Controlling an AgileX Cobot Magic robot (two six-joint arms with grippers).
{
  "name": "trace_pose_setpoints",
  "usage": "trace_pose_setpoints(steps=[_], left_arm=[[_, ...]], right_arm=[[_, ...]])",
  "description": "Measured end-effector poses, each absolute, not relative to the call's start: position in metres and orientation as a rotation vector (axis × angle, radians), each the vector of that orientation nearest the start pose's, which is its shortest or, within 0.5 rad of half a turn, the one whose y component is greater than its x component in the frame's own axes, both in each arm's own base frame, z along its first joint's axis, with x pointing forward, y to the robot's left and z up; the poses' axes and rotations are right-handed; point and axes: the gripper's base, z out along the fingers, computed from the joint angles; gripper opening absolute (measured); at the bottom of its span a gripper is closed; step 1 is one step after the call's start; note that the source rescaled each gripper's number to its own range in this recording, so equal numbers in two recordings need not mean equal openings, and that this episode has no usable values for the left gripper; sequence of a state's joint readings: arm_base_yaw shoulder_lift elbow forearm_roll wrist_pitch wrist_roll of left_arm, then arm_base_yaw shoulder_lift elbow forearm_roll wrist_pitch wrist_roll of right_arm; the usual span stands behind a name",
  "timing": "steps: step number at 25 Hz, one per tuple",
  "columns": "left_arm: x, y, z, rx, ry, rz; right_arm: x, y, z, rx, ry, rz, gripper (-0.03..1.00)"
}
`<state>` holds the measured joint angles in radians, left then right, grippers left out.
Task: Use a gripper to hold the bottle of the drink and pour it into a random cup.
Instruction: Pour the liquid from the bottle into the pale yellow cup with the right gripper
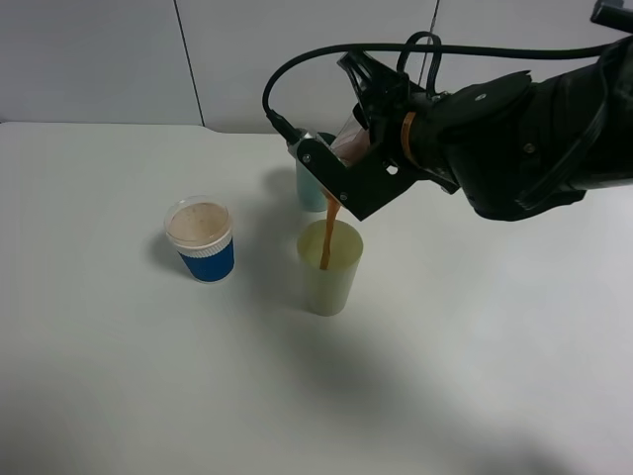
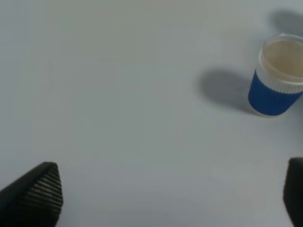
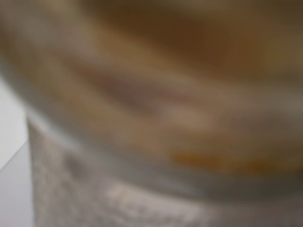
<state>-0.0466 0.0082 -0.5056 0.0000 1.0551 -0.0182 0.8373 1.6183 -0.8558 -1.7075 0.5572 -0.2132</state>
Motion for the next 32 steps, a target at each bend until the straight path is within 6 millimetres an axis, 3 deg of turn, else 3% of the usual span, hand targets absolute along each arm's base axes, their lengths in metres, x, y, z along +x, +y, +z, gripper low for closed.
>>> trace_pose_setpoints(steps=[22,32], left_arm=[[-0.0040,0.0002,0.2793,0.029,2.041,-0.041],[-0.0040,0.0002,0.2793,0.029,2.041,-0.041]], right_arm=[[0.2494,0.2138,0.2226,-2.198,0.730,-1.246,0.01],[0.2522,0.2082,0.2268,-2.172,0.756,-1.349,0.00]])
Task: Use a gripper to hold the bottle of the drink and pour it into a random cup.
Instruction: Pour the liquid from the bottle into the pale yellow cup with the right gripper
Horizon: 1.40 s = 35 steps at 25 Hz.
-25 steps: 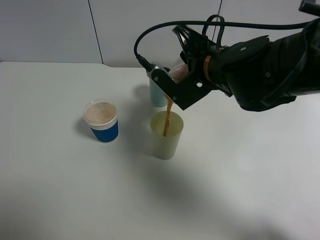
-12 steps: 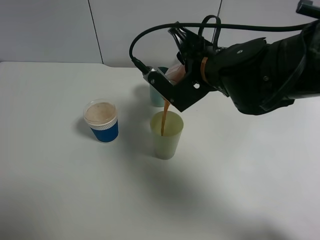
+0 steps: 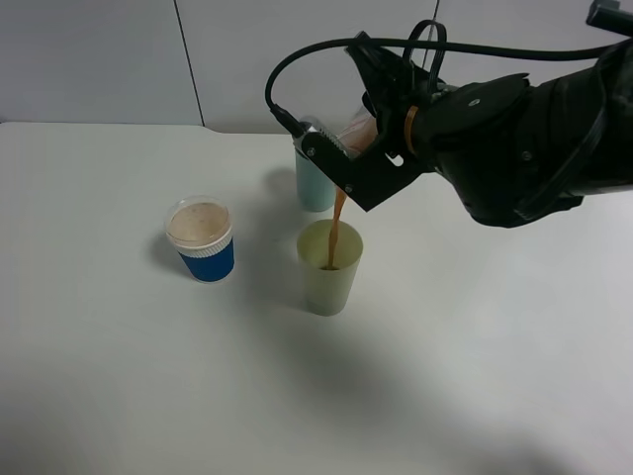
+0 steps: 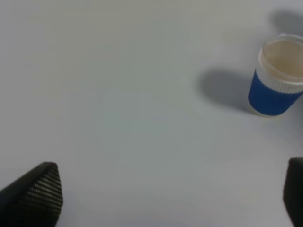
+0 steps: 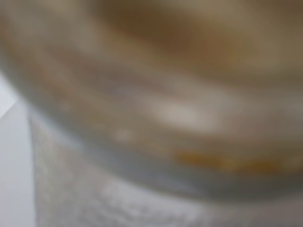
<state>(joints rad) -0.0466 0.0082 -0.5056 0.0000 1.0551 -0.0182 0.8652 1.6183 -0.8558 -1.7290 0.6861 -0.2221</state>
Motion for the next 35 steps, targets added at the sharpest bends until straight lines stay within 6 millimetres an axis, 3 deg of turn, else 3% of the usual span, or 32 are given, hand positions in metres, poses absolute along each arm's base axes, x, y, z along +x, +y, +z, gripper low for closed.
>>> trace_pose_setpoints(steps=[19,35], left_arm=[[-0.0040,0.0002,0.2793,0.029,2.041,-0.041],[-0.0040,0.0002,0.2793,0.029,2.041,-0.041]], right_arm=[[0.2525,0.2074,0.2273,-2.169,0.760,-1.362,0.00],[0.2509,0.2102,0.2264,-2.258,0.611,-1.400,0.00]])
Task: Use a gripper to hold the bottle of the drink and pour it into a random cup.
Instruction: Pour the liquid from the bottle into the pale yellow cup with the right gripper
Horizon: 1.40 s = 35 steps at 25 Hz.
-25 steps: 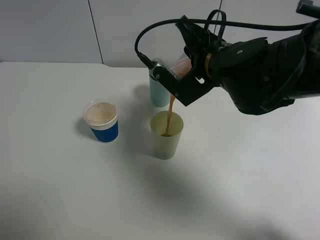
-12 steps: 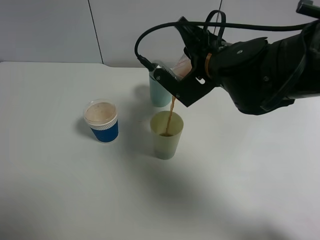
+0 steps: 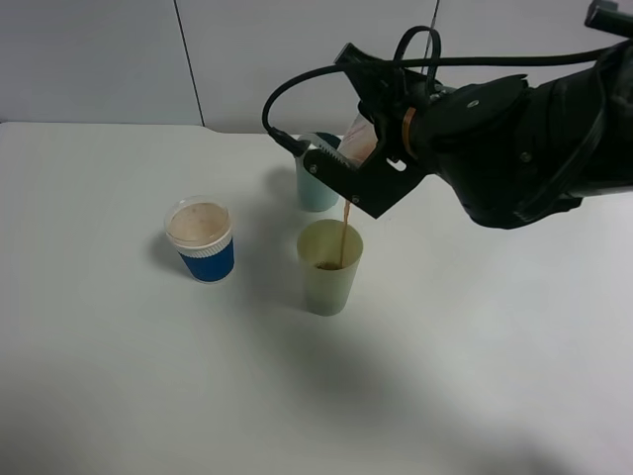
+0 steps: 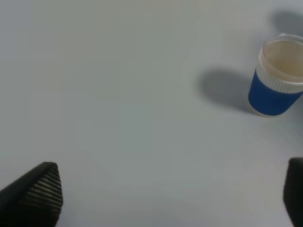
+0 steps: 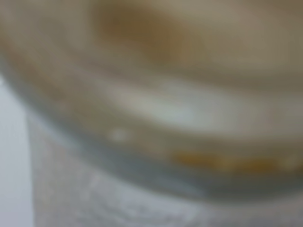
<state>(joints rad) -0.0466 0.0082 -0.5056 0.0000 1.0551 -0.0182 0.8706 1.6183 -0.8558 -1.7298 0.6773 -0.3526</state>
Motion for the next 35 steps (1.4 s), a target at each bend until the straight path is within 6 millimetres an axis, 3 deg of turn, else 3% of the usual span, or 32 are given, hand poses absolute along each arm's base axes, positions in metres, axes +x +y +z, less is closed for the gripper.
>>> trace_pose_setpoints(steps=[14,35], left_arm=[[-0.004,0.000,0.279,0.029,2.041,-0.041],[-0.004,0.000,0.279,0.029,2.041,-0.041]], right_arm=[[0.244,0.219,0.226,-2.273,0.542,-1.389,0.00],[0.232,0.230,0.228,-2.411,0.159,-1.535,0.00]])
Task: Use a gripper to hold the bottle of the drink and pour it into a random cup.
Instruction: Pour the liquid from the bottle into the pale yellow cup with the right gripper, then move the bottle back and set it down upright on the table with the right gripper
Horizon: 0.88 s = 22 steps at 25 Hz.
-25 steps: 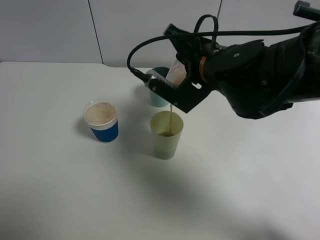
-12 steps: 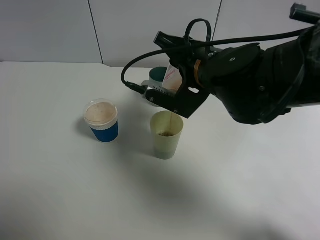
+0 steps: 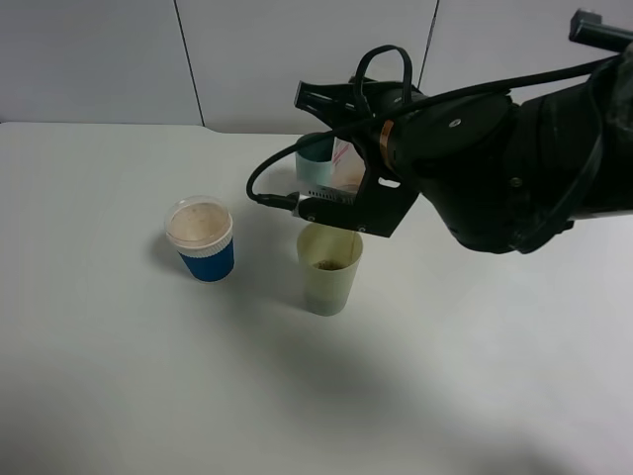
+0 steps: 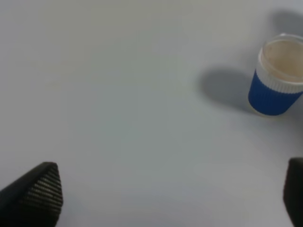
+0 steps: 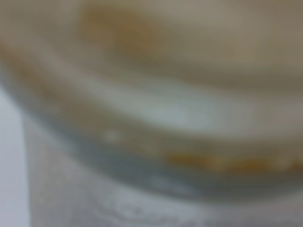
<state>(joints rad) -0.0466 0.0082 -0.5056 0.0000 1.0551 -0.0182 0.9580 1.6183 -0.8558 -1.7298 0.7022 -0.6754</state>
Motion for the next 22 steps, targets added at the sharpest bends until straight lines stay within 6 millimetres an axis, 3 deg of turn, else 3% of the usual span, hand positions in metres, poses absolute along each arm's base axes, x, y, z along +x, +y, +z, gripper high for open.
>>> trace_pose_setpoints(steps=[5,12,16,22], left_arm=[[-0.0040,0.0002,0.2793,0.029,2.041,-0.041],[-0.0040,0.0002,0.2793,0.029,2.041,-0.041],[-0.0040,0.0002,0.2793,0.029,2.041,-0.041],[-0.0040,0.0002,0.2793,0.029,2.041,-0.041]], right_arm=[[0.2330,0.2282,0.2284,-2.436,0.099,-1.582,0.00],[0.2331,0.2281,0.2285,-2.416,0.156,-1.565,0.00],[0.2331,0.2281,0.2285,-2.322,0.378,-1.477,0.00],[0.2340,0.2278,0.2277,-1.994,0.926,-1.182,0.00]])
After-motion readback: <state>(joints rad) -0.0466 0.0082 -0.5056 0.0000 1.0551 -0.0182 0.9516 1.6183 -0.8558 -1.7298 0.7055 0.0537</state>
